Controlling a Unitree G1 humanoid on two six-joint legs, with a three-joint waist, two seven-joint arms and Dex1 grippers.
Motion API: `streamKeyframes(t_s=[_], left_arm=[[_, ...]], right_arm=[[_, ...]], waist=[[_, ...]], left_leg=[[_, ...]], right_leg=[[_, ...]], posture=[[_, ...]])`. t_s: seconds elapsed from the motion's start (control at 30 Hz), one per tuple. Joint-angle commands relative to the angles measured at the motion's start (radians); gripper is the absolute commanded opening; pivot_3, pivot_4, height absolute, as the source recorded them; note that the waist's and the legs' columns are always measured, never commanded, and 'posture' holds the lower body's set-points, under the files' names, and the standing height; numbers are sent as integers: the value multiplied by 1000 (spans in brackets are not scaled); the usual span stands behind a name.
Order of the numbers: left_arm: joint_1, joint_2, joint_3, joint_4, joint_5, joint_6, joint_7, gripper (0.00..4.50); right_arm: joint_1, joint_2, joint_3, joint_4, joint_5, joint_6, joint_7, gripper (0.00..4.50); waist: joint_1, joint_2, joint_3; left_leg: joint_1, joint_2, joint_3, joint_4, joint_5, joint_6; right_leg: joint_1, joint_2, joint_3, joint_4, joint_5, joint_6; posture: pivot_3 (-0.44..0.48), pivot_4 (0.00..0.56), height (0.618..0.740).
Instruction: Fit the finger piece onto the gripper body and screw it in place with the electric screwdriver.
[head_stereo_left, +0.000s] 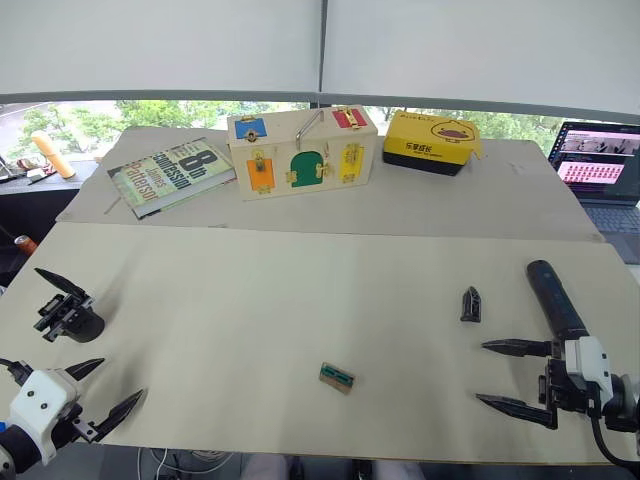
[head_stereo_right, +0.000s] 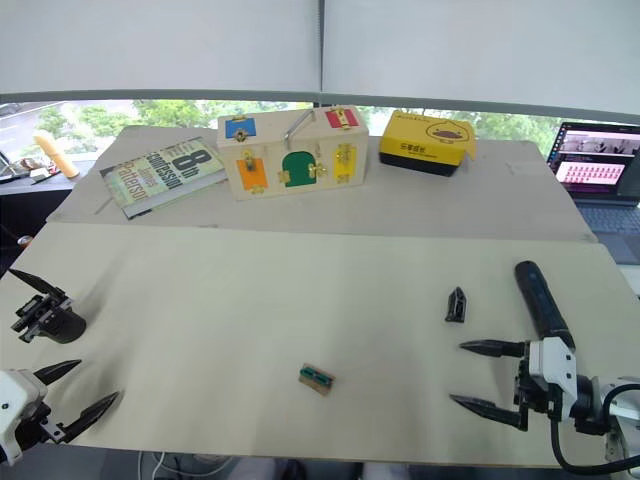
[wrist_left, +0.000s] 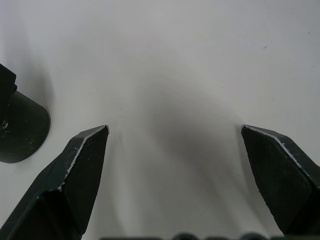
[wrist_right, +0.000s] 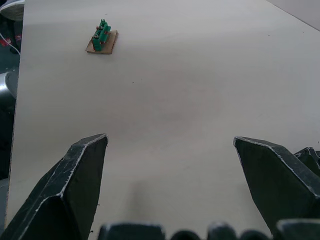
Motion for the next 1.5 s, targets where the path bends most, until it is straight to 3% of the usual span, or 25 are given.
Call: streamKeyframes(t_s=[0.03,0.13,0.27,0.47,0.6,0.87,1.2,1.5], left_arm=[[-1,-36,50,-32,-46,-16,34,4500],[-1,-129,137,-50,-149,8,101,4500],[23,-222,190,-64,-199,18,174,4500],[71,-361,232,-29,-215,0,277,4500],[59,-407,254,-36,-251,14,337,4500],[-46,-347,158,-103,-218,124,431,4500],[-301,-259,32,76,-67,203,569,4500],[-455,-240,-14,215,-30,210,605,4500]], right_arm=[[-37,11,9,-117,51,50,-57,4450],[-97,55,66,-316,130,176,-172,4450],[-124,122,86,-433,244,230,-219,4450],[-127,207,161,-511,212,173,-226,4450],[-118,231,187,-506,177,105,-179,4450],[-186,255,228,-510,180,123,-223,4450],[-213,273,256,-502,151,108,-263,4450],[-163,265,231,-494,139,67,-256,4450]], waist=[[0,0,0],[-14,0,0],[-2,0,0],[7,-2,-1],[9,-3,-1],[10,-4,-1],[-4,-4,-2],[2,-2,-1]], left_leg=[[0,0,0,0,0,0],[0,1,0,0,0,-1],[0,1,-1,-2,-1,-3],[-2,0,-2,-1,-2,-1],[-2,0,-1,1,-3,1],[-1,0,-1,5,-4,3],[0,-1,1,4,-1,-1],[3,0,1,4,0,-5]], right_leg=[[0,0,0,0,0,0],[-1,-1,3,1,0,0],[-1,-1,0,0,1,-1],[-1,-1,-2,-2,1,0],[0,0,-3,-1,1,1],[1,0,-3,0,1,0],[0,9,-5,1,2,1],[3,12,-3,3,2,0]], posture=[[0,150,740],[0,150,740],[0,150,740],[0,150,740],[0,150,740],[0,150,740],[0,150,740],[0,150,740]])
